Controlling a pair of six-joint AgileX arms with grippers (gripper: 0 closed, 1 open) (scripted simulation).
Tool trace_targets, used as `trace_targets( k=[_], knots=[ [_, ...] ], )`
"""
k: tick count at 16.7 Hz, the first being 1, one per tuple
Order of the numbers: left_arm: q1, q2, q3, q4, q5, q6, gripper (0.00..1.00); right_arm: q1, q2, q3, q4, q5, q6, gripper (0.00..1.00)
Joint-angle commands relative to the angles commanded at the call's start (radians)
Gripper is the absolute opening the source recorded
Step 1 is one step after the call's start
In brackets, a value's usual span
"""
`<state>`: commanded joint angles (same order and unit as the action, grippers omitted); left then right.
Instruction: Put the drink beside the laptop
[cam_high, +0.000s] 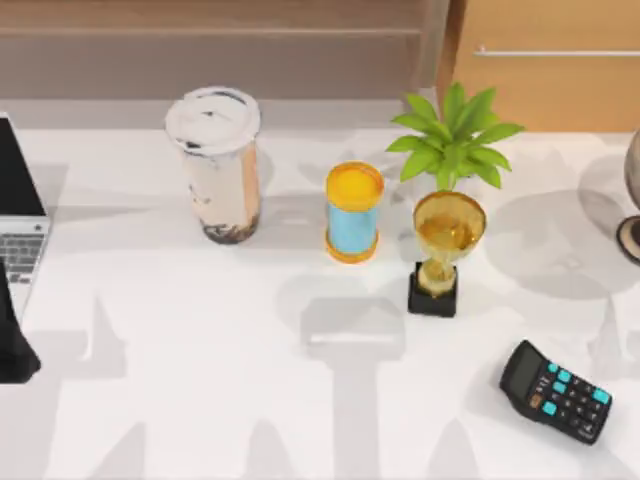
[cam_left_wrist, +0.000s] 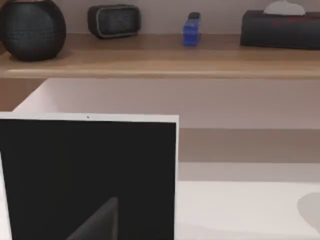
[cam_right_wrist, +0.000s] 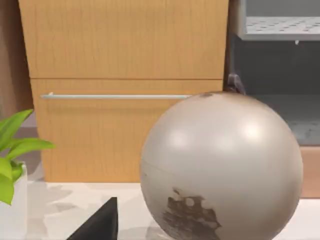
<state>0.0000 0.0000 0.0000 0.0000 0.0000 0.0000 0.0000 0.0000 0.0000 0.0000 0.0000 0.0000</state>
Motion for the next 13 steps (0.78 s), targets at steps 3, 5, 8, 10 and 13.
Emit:
trace_targets(
  k=[3, 5, 8, 10, 13],
  knots=[
    [-0.005, 0.010, 0.003, 0.010, -0.004, 0.000, 1.00, 0.000, 0.000, 0.000, 0.000, 0.000, 0.000, 1.00],
    [-0.029, 0.062, 0.017, 0.058, -0.027, -0.003, 1.00, 0.000, 0.000, 0.000, 0.000, 0.000, 0.000, 1.00],
    [-0.094, 0.221, 0.055, 0.193, -0.087, -0.010, 1.00, 0.000, 0.000, 0.000, 0.000, 0.000, 0.000, 1.00],
    [-0.152, 0.376, 0.090, 0.313, -0.141, -0.015, 1.00, 0.000, 0.000, 0.000, 0.000, 0.000, 0.000, 1.00],
    [-0.254, 0.662, 0.150, 0.522, -0.236, -0.026, 1.00, 0.000, 0.000, 0.000, 0.000, 0.000, 0.000, 1.00]
  ],
)
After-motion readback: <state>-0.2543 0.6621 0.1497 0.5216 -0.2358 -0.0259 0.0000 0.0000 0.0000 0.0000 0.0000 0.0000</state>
